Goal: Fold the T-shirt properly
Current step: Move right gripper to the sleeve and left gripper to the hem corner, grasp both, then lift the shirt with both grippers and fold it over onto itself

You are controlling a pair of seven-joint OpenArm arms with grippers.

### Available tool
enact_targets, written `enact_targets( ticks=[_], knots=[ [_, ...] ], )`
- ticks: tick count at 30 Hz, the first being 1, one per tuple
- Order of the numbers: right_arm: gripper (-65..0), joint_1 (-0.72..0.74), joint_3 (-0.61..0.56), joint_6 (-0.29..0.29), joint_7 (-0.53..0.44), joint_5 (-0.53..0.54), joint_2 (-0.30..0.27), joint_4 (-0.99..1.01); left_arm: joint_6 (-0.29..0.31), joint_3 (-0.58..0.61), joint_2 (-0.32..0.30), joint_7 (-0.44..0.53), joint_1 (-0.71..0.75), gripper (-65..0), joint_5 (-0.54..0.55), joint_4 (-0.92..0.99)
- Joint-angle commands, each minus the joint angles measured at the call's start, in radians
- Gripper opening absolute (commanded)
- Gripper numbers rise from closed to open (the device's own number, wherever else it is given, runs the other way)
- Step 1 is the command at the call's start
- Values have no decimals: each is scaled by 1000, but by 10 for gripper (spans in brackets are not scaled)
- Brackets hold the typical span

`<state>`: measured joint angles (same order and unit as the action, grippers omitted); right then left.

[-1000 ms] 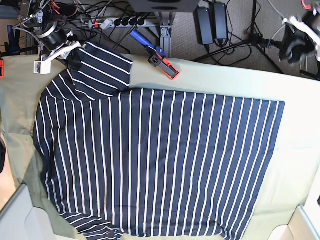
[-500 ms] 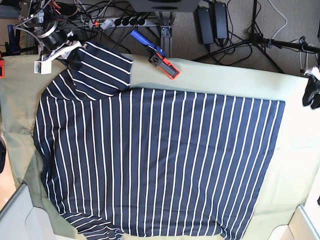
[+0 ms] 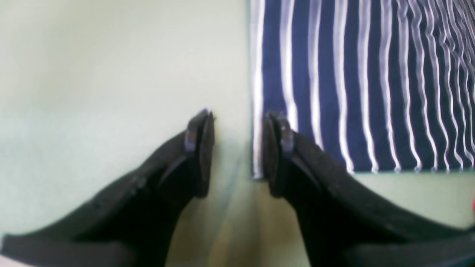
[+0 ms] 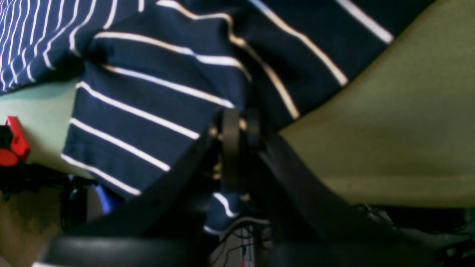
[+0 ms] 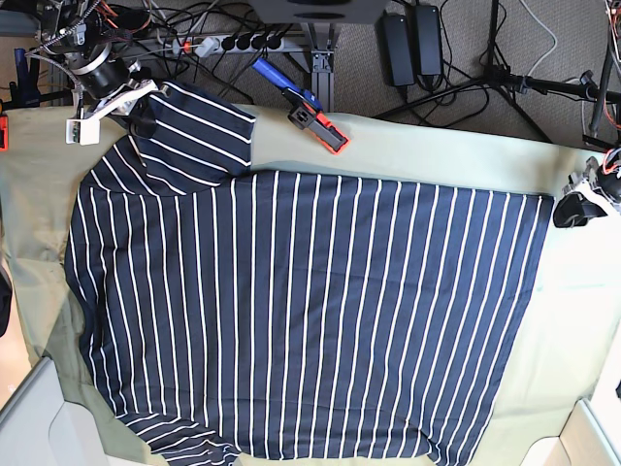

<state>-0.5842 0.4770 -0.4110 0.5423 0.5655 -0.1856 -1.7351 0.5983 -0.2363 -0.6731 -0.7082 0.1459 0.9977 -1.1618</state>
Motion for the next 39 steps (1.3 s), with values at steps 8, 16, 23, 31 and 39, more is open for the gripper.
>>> enact_targets(
  ticks=[8, 16, 23, 31, 39],
  knots=[
    [-650, -3, 6, 46, -11, -8, -11, -13, 55, -5, -22, -75, -10, -391, 128, 20],
    [-650, -3, 6, 46, -11, -8, -11, -13, 100, 53, -22, -97, -10, -391, 169, -5],
    [-650, -4, 6, 46, -11, -8, -11, -13, 100, 138, -22, -96, -10, -392, 126, -67],
    [-650, -4, 8, 46, -11, -9, -11, -13, 100, 152, -19, -53, -13, -601, 90, -69],
    [-650, -6, 20, 45, 118, 10, -17, -46, 100, 152, -26, -22, -12, -650, -1, -93]
  ],
)
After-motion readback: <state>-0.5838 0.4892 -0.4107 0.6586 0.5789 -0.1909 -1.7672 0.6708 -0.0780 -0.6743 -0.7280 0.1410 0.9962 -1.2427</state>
